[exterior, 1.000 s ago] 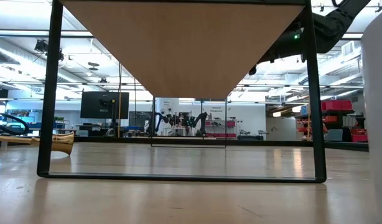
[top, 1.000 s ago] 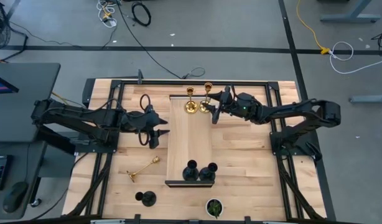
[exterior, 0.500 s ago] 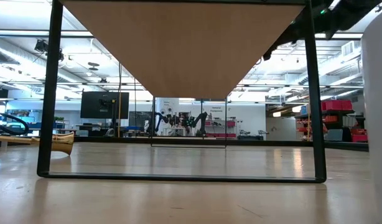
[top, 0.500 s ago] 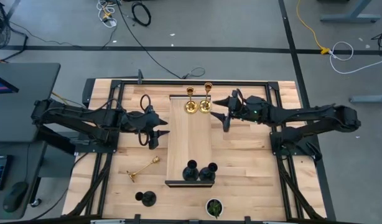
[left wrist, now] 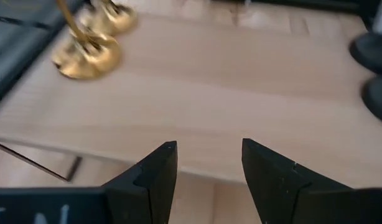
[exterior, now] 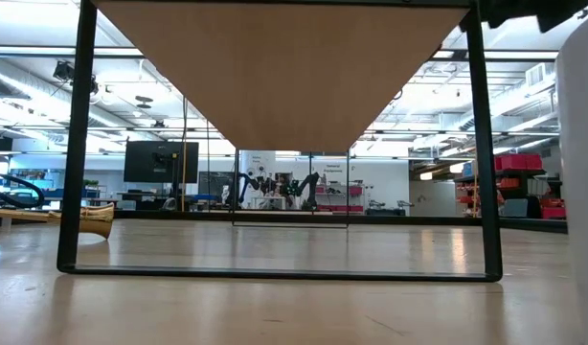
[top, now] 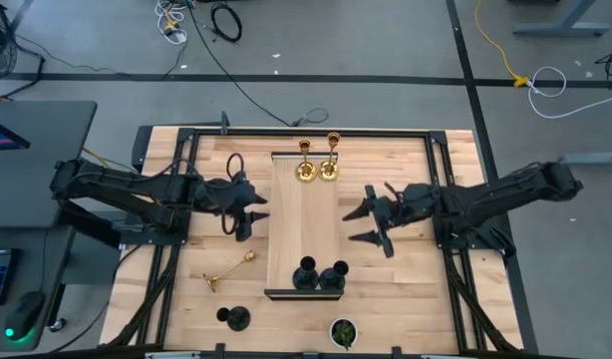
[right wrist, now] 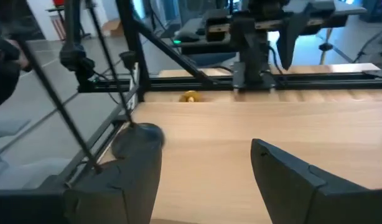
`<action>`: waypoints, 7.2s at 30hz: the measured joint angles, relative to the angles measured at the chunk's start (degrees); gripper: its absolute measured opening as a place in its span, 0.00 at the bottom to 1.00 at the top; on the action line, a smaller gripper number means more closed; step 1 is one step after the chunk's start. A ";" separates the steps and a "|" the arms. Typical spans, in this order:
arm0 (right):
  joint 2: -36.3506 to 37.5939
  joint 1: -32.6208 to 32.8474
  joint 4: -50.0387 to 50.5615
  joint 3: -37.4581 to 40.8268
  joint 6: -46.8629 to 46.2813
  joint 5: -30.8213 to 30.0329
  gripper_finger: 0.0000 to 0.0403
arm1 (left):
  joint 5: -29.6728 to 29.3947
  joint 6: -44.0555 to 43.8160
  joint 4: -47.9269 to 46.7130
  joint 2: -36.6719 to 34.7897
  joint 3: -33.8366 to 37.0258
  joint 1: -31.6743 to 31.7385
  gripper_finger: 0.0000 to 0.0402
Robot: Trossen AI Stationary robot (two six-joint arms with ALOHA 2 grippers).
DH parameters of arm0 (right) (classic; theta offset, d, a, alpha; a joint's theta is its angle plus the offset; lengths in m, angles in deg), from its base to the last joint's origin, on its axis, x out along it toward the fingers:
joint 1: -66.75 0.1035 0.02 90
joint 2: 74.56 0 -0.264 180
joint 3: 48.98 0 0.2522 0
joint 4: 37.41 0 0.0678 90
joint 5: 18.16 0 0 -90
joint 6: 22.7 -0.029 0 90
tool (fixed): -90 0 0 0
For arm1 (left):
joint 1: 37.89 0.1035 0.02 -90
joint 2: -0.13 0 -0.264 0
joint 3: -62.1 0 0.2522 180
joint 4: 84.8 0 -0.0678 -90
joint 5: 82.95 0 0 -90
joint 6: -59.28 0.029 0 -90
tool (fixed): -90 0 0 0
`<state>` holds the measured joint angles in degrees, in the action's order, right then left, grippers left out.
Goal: Pick & Place candle stick holders
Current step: Put the gold candle holder on the shelf aligned with the gold candle holder
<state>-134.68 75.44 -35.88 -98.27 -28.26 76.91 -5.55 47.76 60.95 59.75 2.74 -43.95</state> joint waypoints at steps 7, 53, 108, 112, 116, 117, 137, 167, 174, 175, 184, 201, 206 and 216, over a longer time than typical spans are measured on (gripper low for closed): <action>0.00 4.57 0.83 0.00 -1.49 -4.22 0.61 | 10.18 -7.41 -10.72 0.00 -0.02 -0.05 0.45; -0.05 5.76 3.58 -0.02 -3.02 -9.17 0.61 | 15.35 -65.86 -17.04 23.58 3.98 -28.63 0.45; -0.05 5.76 3.75 -0.02 -3.40 -9.17 0.61 | 3.12 -61.18 -32.84 23.21 -2.66 -28.63 0.02; -0.05 5.76 3.78 -0.02 -3.41 -9.17 0.61 | -5.32 -59.35 -39.78 20.48 -6.94 -28.72 0.02; -0.05 5.77 3.80 -0.02 -3.44 -9.17 0.61 | -15.24 -56.89 -45.51 16.63 -10.58 -28.89 0.02; -0.05 5.76 3.80 -0.02 -3.48 -9.17 0.61 | -17.78 -56.76 -46.51 15.61 -11.15 -28.88 0.02; -0.04 5.78 3.04 -0.02 -1.14 -11.69 0.61 | -60.55 -38.95 -29.94 0.57 -0.83 -27.03 0.02; -0.02 5.33 -8.08 -0.02 13.57 -21.12 0.61 | 0.08 12.61 42.04 0.02 13.16 18.48 0.02; -0.02 5.33 -6.35 -0.02 12.90 -21.12 0.61 | 7.79 18.04 47.43 1.17 13.22 20.86 0.02; -0.02 5.33 -6.36 -0.02 12.88 -21.12 0.61 | 9.27 18.40 49.33 1.61 13.86 21.36 0.02; -0.02 5.24 -5.67 -0.02 12.88 -21.20 0.61 | 17.73 17.31 70.53 7.80 21.45 24.99 0.02; -0.02 5.13 -4.65 -0.02 13.57 -24.12 0.61 | 24.48 15.19 87.84 22.66 22.38 29.58 0.02; -0.02 5.11 -4.50 -0.02 13.57 -24.12 0.61 | 24.48 15.14 91.46 26.47 22.32 29.81 0.02; -0.02 5.11 -4.35 -0.02 13.60 -24.12 0.61 | 24.40 14.22 97.23 32.57 21.58 29.95 0.04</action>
<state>-134.70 80.55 -40.23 -98.29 -14.67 52.79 18.84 61.98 158.18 92.31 24.32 -14.00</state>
